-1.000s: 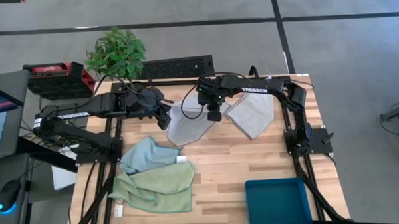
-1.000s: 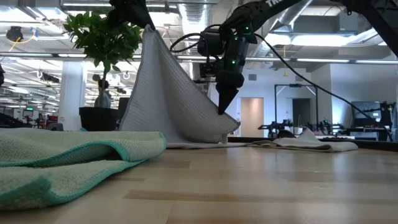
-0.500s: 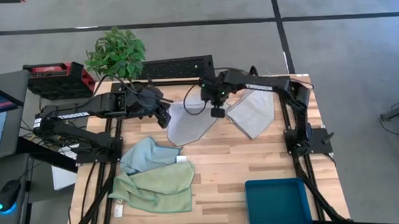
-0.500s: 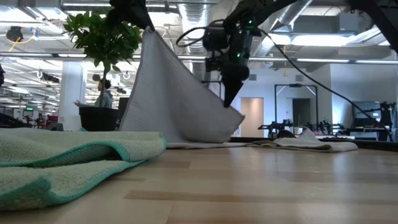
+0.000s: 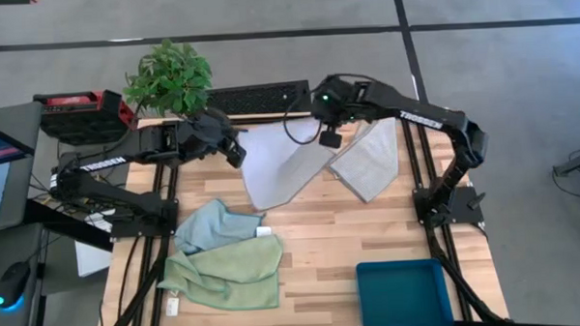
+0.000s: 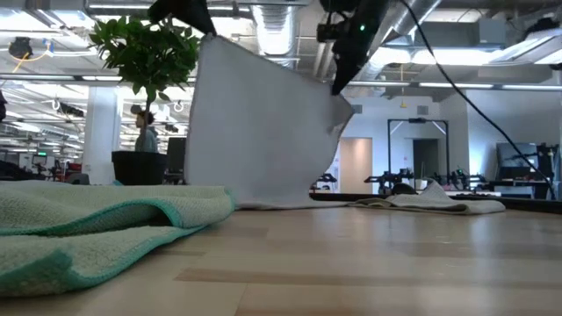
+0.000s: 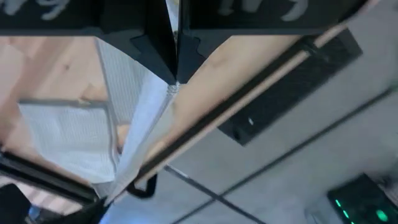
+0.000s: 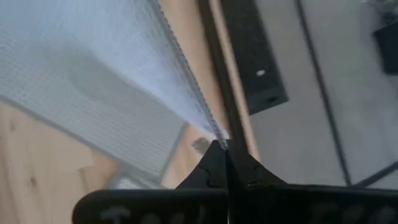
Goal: Fold microfiber towels
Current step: Fold the left gray microfiber towel
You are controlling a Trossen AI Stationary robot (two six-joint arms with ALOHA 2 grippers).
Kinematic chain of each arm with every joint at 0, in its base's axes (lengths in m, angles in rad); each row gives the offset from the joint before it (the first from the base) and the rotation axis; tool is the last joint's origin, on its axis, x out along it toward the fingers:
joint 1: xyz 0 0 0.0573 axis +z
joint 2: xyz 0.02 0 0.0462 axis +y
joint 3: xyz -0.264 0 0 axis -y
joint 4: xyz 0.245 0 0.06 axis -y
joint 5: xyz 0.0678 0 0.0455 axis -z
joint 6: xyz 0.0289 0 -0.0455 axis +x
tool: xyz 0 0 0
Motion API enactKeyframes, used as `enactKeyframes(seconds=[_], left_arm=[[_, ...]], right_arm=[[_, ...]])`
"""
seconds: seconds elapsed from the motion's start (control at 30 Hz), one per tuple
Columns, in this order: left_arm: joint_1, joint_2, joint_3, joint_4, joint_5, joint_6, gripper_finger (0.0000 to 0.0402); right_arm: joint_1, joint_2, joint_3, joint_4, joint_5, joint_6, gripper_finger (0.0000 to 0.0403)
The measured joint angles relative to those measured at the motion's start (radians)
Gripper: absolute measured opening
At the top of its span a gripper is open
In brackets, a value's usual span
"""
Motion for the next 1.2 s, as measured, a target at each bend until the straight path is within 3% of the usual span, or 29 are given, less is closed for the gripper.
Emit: enactKeyframes(seconds=[0.2,0.4,0.63,0.77,0.97,1.2], left_arm=[[0.085,0.07,0.126,-0.005,-0.047,0.163,0.0],[0.168,0.198,0.288,-0.007,-0.059,0.354,0.0],[0.181,0.313,0.514,-0.011,-0.102,0.511,0.0],[0.148,0.333,0.578,-0.13,-0.099,0.483,0.0],[0.072,0.333,0.581,-0.404,-0.081,0.29,0.0],[-0.019,0.356,0.57,-0.567,0.041,0.116,0.0]], right_arm=[[-0.022,-0.065,0.0,0.052,0.051,-0.002,0.0],[-0.06,-0.124,0.015,0.142,0.17,-0.049,0.0],[-0.066,-0.173,0.087,0.142,0.219,-0.052,0.0],[-0.02,-0.193,0.087,0.093,0.216,-0.052,0.0],[0.068,-0.187,0.086,-0.064,0.168,0.02,0.0],[0.156,-0.169,0.034,-0.194,0.076,0.142,0.0]])
